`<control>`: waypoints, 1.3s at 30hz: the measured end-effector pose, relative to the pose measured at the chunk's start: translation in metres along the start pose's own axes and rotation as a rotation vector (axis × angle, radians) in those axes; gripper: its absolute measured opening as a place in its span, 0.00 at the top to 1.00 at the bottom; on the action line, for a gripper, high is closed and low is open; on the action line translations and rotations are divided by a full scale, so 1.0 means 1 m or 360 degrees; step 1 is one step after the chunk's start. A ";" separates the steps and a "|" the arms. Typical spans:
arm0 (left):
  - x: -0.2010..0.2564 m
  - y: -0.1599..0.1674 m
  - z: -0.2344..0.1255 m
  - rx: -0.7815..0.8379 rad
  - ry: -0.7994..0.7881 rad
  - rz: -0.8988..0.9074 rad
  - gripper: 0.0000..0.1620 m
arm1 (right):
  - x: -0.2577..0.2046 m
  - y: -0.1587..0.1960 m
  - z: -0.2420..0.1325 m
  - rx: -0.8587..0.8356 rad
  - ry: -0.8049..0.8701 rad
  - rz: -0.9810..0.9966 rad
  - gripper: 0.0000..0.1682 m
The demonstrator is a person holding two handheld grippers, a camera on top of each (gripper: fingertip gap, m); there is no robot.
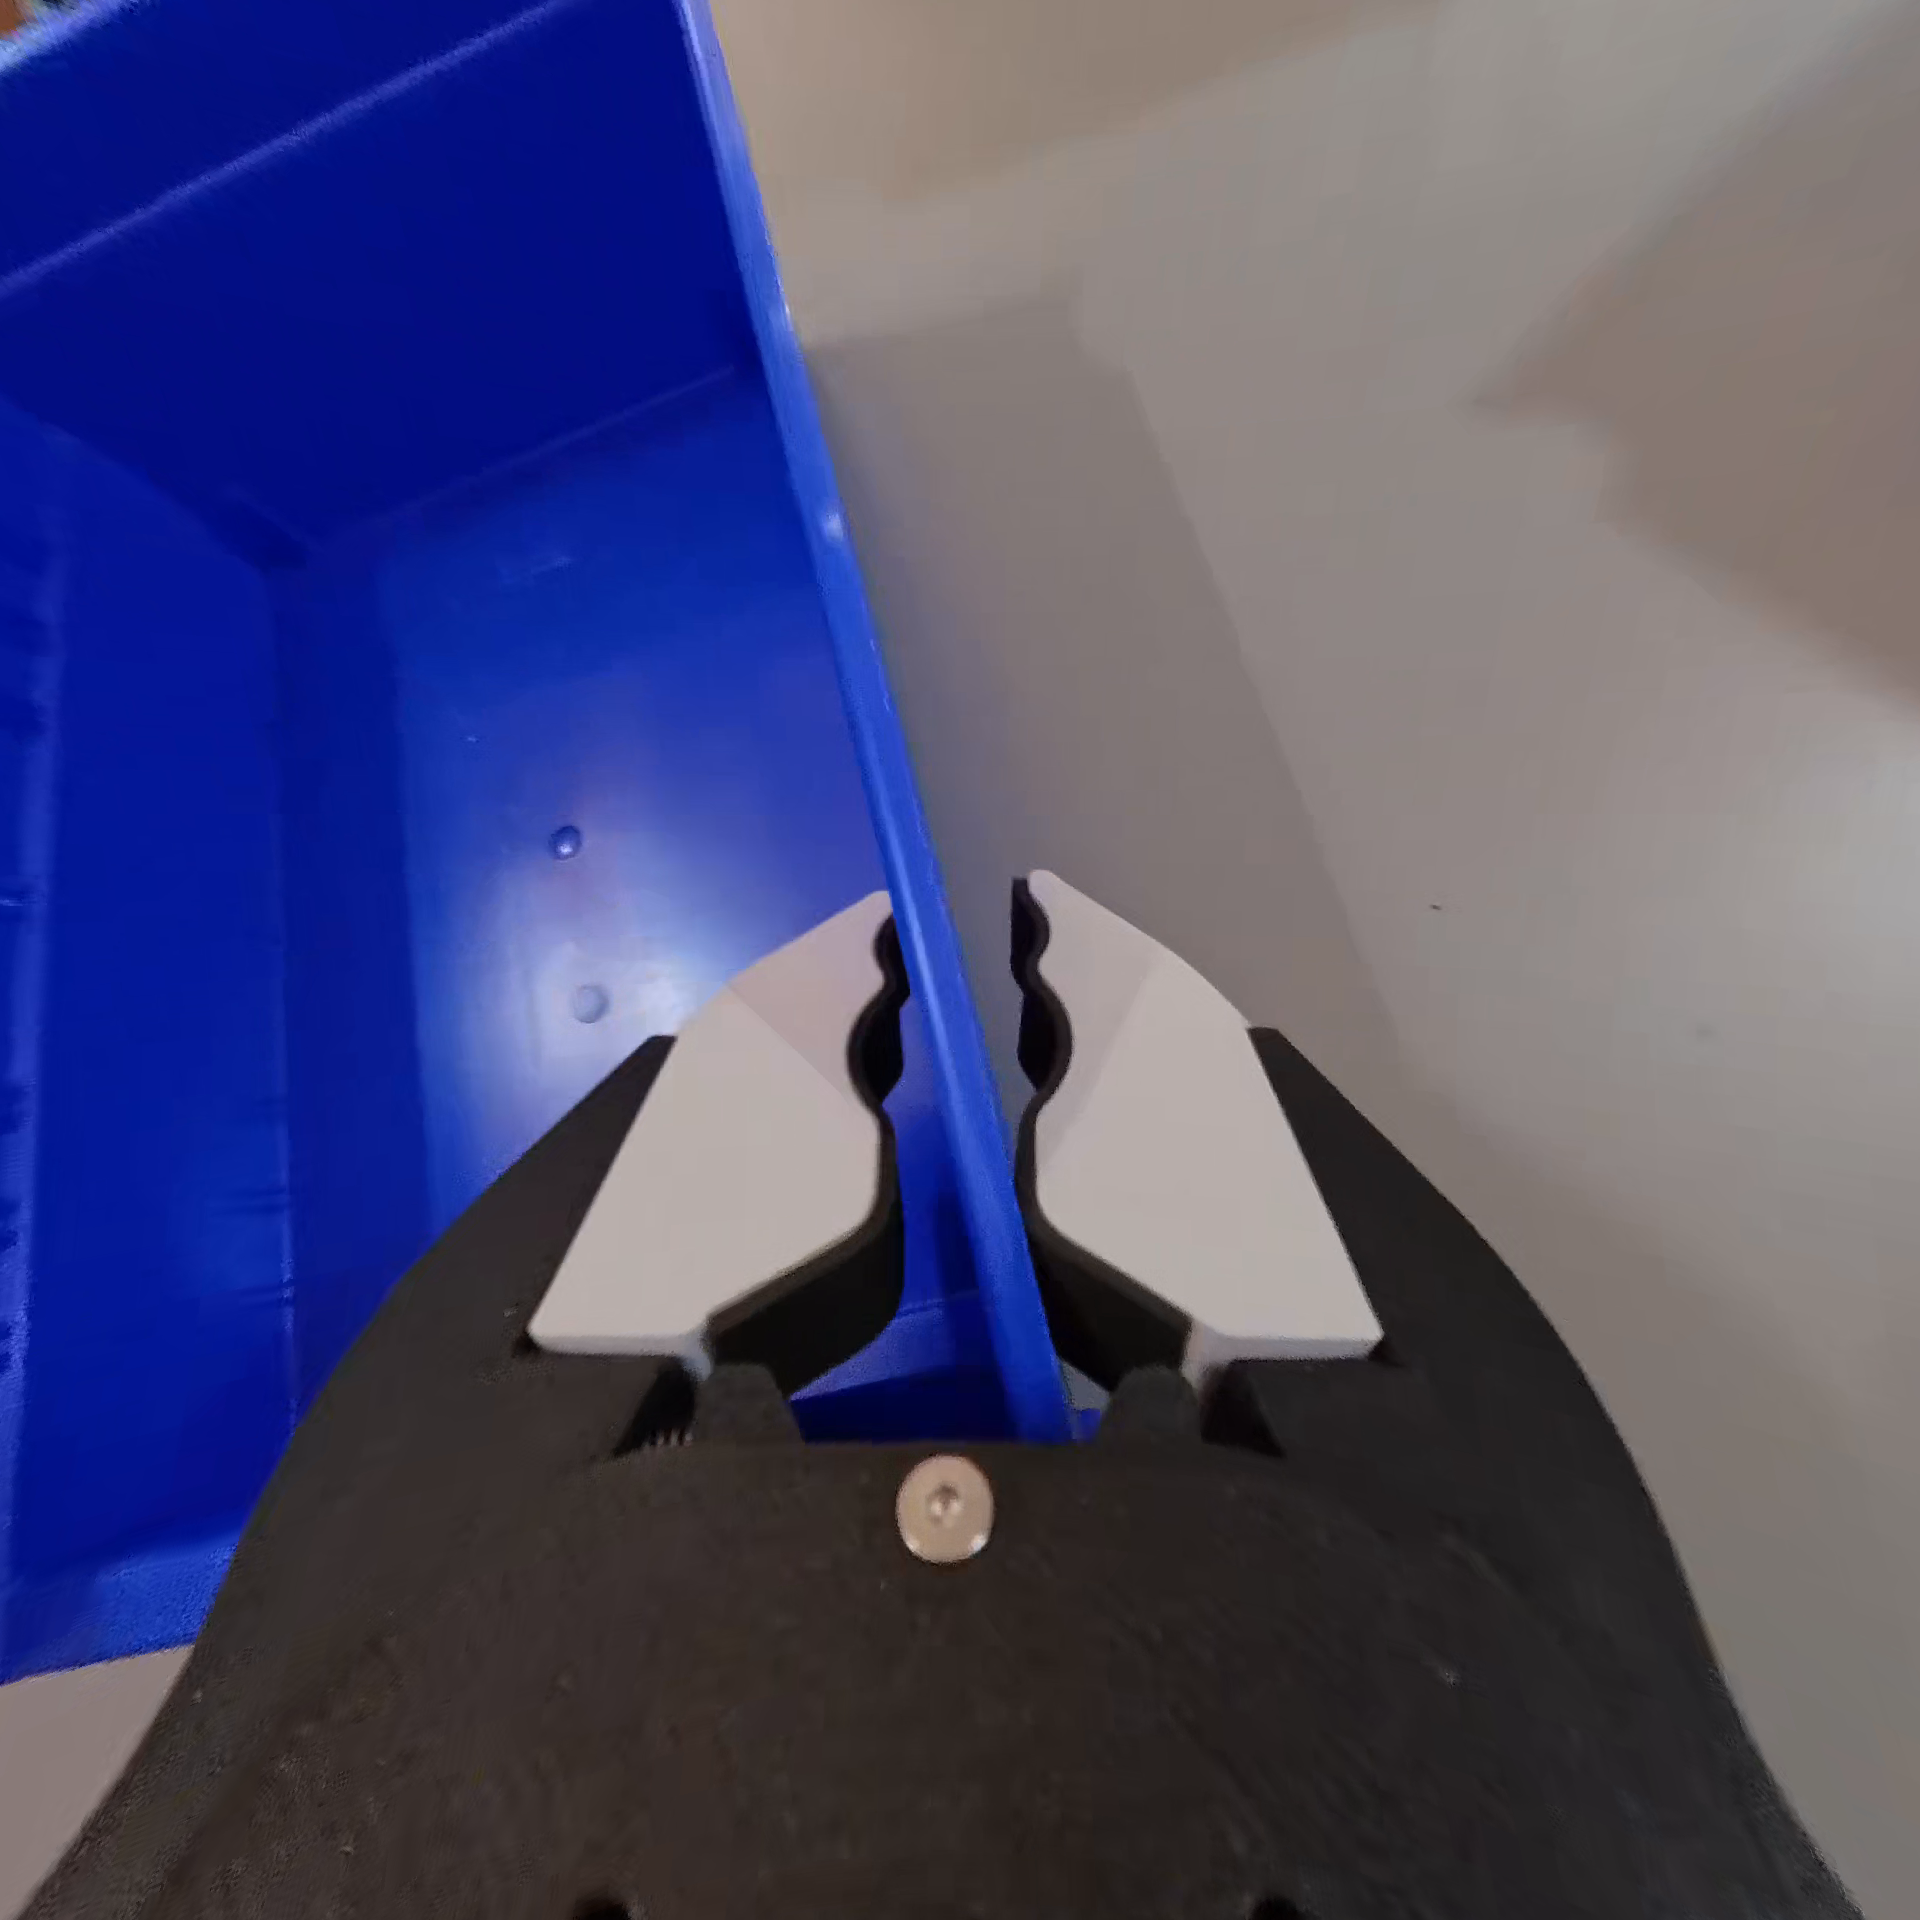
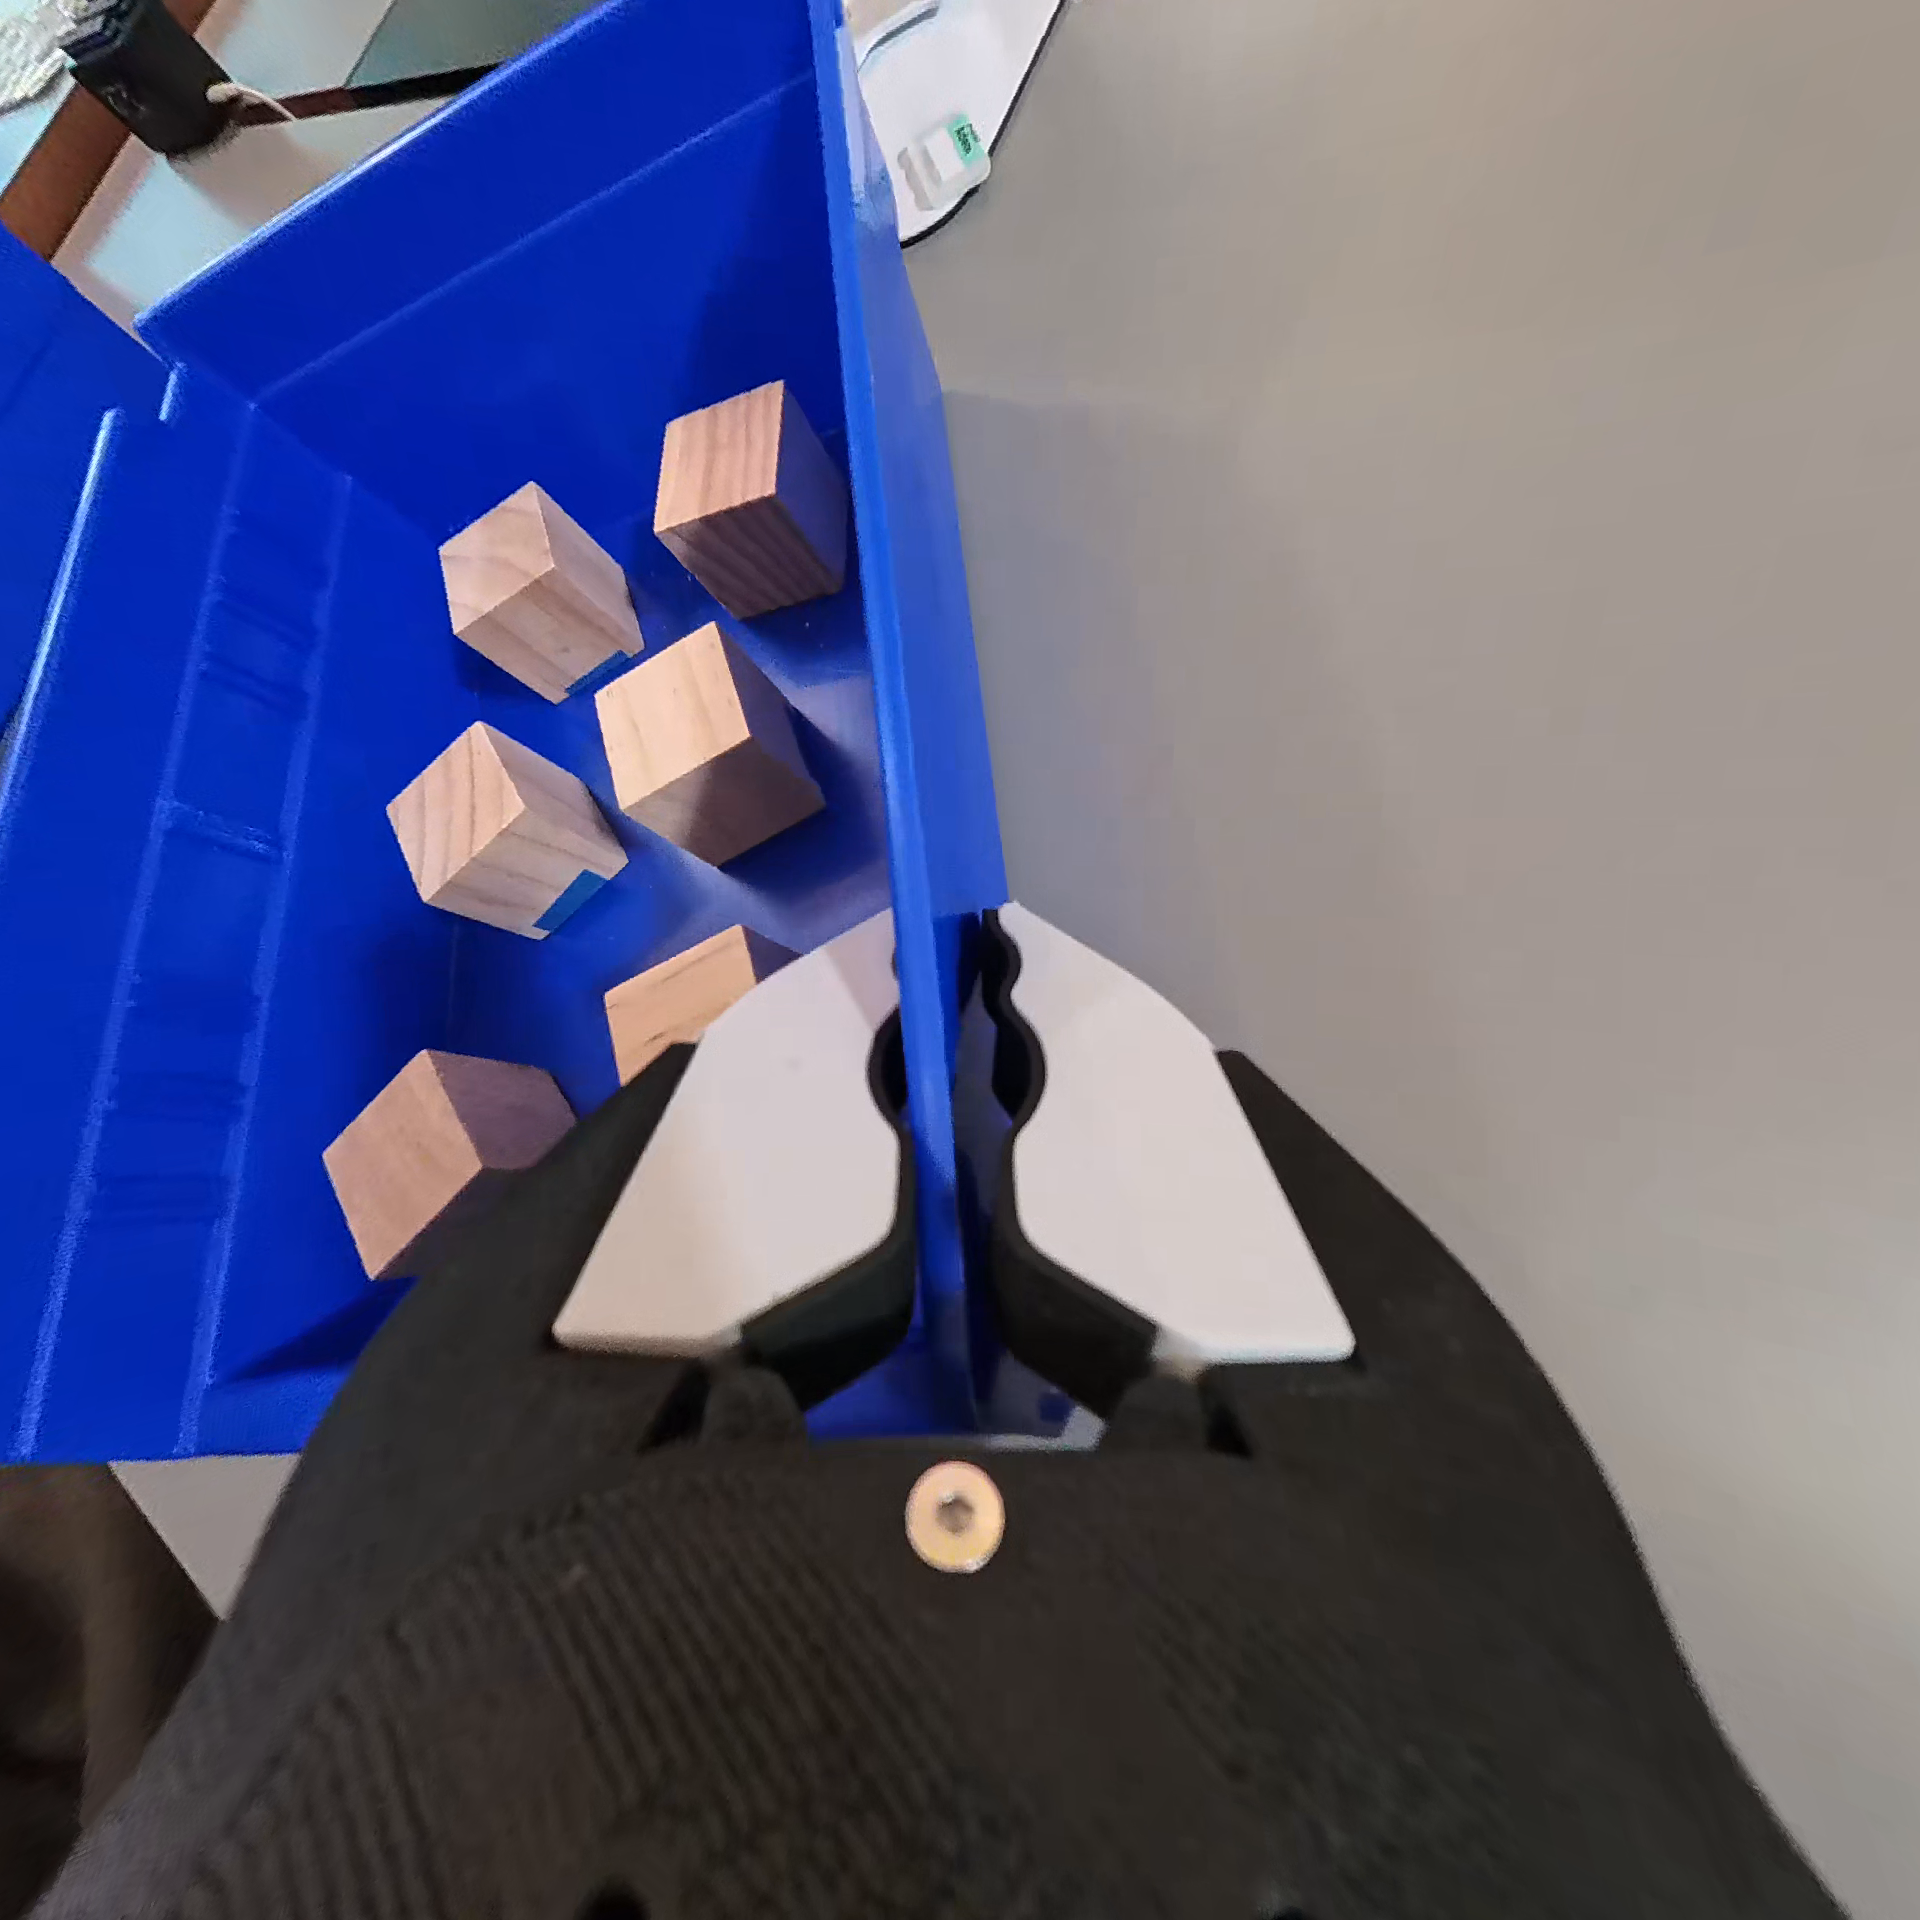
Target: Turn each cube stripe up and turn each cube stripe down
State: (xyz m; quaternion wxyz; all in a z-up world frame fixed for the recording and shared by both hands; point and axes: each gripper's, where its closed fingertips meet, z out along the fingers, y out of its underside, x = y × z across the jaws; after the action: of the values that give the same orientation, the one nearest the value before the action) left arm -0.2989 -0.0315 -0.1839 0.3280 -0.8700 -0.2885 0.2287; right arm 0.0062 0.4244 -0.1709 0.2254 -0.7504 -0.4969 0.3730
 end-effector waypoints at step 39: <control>-0.055 -0.091 -0.099 0.0365 -0.0353 0.0151 0.94 | -0.077 -0.007 0.069 -0.0742 -0.0100 -0.0153 0.97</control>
State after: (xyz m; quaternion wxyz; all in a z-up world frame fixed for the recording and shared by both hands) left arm -0.3123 -0.0545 -0.0410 0.3801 -0.8089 -0.2536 0.3700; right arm -0.0698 0.3542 -0.1831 0.0481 -0.7457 -0.6116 0.2601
